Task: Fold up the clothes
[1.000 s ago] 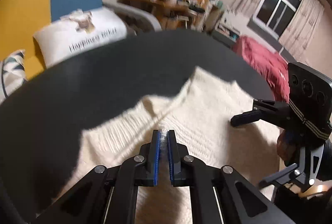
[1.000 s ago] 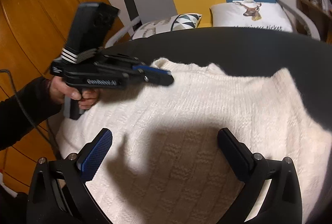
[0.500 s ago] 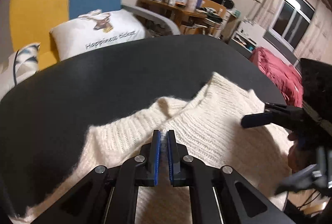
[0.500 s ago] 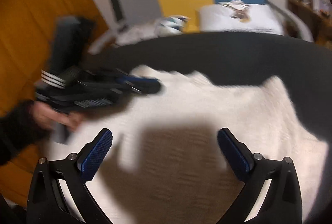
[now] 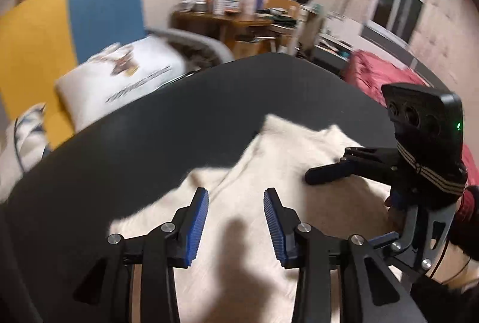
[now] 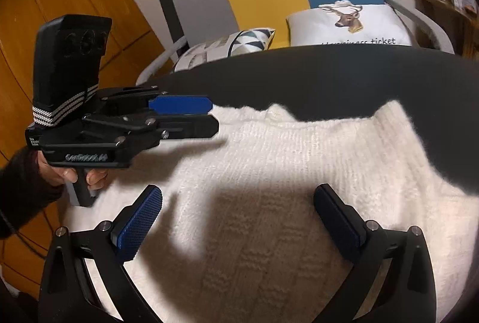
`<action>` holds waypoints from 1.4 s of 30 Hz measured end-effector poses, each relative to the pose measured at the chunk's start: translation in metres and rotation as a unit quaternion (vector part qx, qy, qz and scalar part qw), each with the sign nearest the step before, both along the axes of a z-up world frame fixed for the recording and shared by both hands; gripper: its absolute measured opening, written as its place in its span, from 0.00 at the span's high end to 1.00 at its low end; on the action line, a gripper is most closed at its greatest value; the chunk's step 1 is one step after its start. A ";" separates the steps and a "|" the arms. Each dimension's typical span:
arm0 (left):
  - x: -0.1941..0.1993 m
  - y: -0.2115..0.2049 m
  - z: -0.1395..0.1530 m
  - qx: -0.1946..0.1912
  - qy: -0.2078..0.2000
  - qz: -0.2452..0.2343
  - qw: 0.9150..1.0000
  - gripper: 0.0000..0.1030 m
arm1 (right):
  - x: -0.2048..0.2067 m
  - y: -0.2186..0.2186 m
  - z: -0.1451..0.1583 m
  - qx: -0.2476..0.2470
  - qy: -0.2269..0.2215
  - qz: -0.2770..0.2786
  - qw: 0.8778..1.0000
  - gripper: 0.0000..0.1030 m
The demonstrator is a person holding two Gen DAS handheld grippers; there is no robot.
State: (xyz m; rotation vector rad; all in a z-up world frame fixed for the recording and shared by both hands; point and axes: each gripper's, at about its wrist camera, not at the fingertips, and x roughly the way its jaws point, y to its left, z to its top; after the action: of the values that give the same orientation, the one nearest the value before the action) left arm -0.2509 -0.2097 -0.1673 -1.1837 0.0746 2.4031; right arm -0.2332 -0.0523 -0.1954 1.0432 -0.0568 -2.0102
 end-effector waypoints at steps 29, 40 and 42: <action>-0.067 0.039 -0.025 -0.020 -0.041 -0.017 0.999 0.94 | 0.017 0.022 -0.001 0.047 0.043 -0.047 0.997 0.00; -0.034 0.004 0.005 -0.001 -0.005 0.041 0.999 0.78 | 0.022 0.006 -0.006 0.110 0.055 -0.064 0.990 0.00; -0.006 -0.029 0.019 0.006 0.007 0.047 0.999 0.77 | 0.029 0.004 0.001 0.120 0.062 -0.065 0.989 0.00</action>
State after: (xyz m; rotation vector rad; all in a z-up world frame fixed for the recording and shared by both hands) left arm -0.2566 -0.2392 -0.1487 -1.1887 0.0081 2.4909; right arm -0.2041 -0.0485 -0.1947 1.0840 0.1933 -2.2376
